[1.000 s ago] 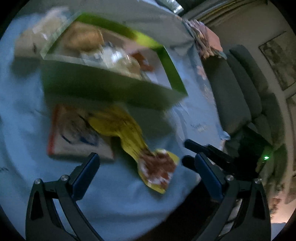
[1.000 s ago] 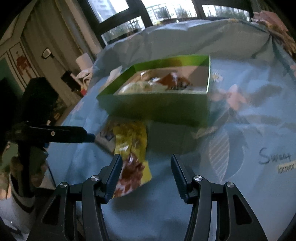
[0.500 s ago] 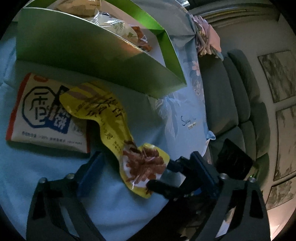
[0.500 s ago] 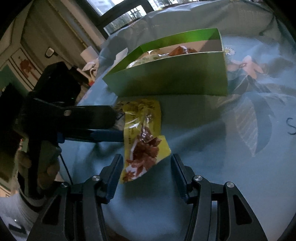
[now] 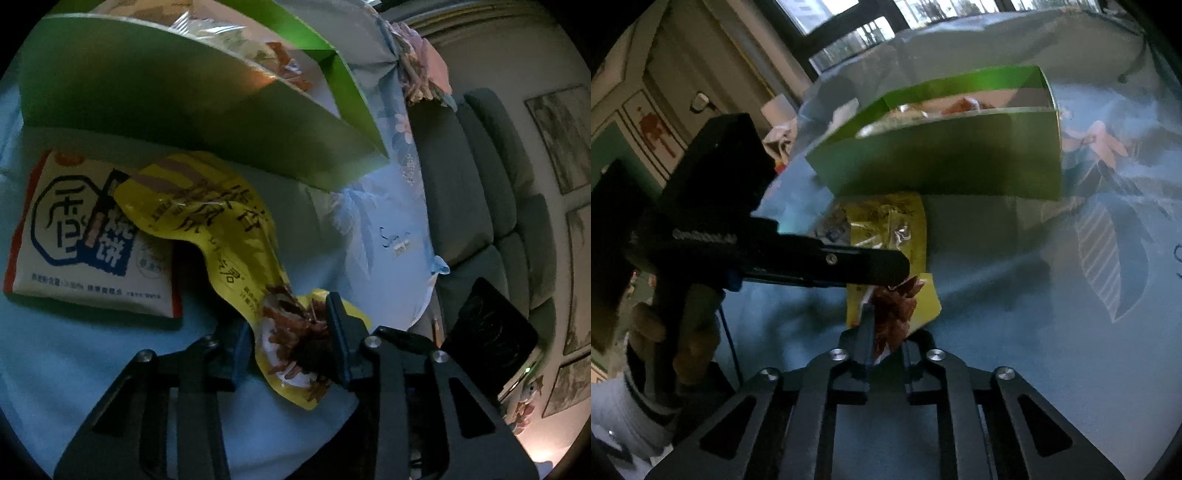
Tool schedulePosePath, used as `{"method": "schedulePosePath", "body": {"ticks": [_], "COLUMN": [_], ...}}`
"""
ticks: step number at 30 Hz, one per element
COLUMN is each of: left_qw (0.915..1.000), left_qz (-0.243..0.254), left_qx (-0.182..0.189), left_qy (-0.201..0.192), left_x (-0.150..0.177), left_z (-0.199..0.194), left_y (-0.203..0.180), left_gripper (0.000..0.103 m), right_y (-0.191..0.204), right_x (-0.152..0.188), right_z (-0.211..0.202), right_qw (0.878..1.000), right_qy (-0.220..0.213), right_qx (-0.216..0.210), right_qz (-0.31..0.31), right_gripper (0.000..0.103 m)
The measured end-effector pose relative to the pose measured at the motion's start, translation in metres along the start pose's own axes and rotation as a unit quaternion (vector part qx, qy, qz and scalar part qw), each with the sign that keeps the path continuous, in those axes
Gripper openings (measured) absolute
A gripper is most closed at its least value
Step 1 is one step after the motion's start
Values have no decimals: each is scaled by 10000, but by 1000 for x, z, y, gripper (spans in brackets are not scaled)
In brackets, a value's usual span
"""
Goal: Organize snacks
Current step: 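Grasp the yellow spicy-strip bag by its end with the left gripper, then carry the yellow bag into the box and open the left gripper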
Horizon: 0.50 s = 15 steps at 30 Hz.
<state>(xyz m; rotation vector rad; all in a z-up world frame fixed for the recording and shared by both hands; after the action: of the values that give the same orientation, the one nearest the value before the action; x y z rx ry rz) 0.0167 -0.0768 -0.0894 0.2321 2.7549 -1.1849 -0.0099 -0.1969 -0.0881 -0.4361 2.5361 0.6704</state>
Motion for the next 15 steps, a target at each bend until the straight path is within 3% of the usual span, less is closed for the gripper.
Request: {"method": "schedulePosePath", "body": {"ticks": [15], "left_qw": [9932], "left_qz": [878], "left_qx": [-116], "left_qy": [-757], "left_x": [-2], "left_z": [-39], "left_y": [-39], "left_gripper": [34], "right_y": [24], "right_x": [-21], "right_z": [-45], "right_qw": [9966], "right_qy": [-674], "right_qx": [-31], "right_qz": [-478], "right_gripper": [7]}}
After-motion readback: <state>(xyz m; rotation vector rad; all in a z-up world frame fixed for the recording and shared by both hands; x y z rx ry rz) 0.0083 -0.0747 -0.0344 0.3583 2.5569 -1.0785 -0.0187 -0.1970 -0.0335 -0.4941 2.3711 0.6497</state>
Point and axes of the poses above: each gripper's, at about its wrist camera, not at the fingertips, and z roughly the way its jaws point, y to its left, x to its underside, the point moved 3 cm from there along z, roughly the way its jaws point, and after that the axes turned 7 degrees about y, right-handed, at the moved point
